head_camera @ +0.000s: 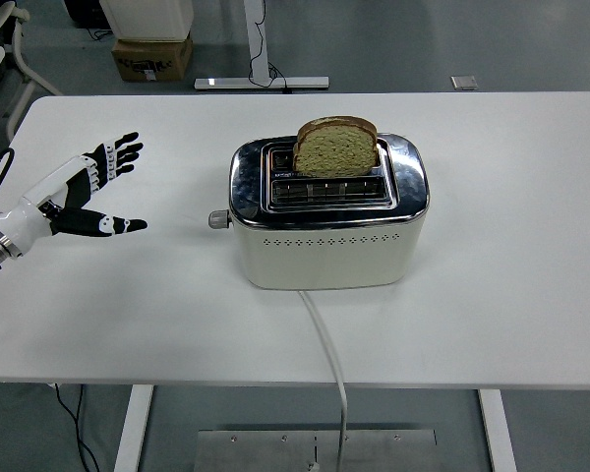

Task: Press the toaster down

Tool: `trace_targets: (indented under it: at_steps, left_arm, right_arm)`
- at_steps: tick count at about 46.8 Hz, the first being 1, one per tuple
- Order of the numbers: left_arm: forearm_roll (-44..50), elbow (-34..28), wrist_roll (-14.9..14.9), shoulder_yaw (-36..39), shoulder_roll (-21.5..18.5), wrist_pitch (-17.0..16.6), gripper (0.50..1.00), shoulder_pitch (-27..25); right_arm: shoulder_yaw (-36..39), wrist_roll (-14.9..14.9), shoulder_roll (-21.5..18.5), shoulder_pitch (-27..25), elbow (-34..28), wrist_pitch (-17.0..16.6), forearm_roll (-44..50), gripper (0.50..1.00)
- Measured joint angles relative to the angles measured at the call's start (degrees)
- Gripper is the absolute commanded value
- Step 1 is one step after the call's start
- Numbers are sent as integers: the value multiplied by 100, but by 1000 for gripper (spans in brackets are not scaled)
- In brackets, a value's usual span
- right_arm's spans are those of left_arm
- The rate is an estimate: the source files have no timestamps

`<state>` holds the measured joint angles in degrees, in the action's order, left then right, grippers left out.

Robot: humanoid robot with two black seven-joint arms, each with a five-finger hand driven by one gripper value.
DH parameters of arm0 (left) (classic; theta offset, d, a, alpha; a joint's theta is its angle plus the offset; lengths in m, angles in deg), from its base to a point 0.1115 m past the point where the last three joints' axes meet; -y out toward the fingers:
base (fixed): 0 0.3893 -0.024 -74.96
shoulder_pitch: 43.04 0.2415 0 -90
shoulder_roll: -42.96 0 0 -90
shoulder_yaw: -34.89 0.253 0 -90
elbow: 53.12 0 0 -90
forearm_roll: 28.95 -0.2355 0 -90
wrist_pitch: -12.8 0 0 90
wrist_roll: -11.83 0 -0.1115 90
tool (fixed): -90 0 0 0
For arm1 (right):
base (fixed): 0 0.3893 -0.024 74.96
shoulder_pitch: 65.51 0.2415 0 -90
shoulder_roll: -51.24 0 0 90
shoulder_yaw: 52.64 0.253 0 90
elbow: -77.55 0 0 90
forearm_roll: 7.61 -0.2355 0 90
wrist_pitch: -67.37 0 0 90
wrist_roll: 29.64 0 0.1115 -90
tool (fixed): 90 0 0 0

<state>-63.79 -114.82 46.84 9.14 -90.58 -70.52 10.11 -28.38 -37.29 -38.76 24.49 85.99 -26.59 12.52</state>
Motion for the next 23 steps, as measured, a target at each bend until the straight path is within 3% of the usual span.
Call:
trace_targets:
  at_steps: [7, 23]
  left_arm:
    - [808, 154, -1, -2, 207, -194, 1000, -1]
    - [2049, 1359, -1, -19, 1095, -222, 1000, -83]
  right_arm:
    - [-1, -1, 0, 0, 0, 0, 0, 1000]
    - [-1, 0, 0, 1, 0, 0, 0, 1000]
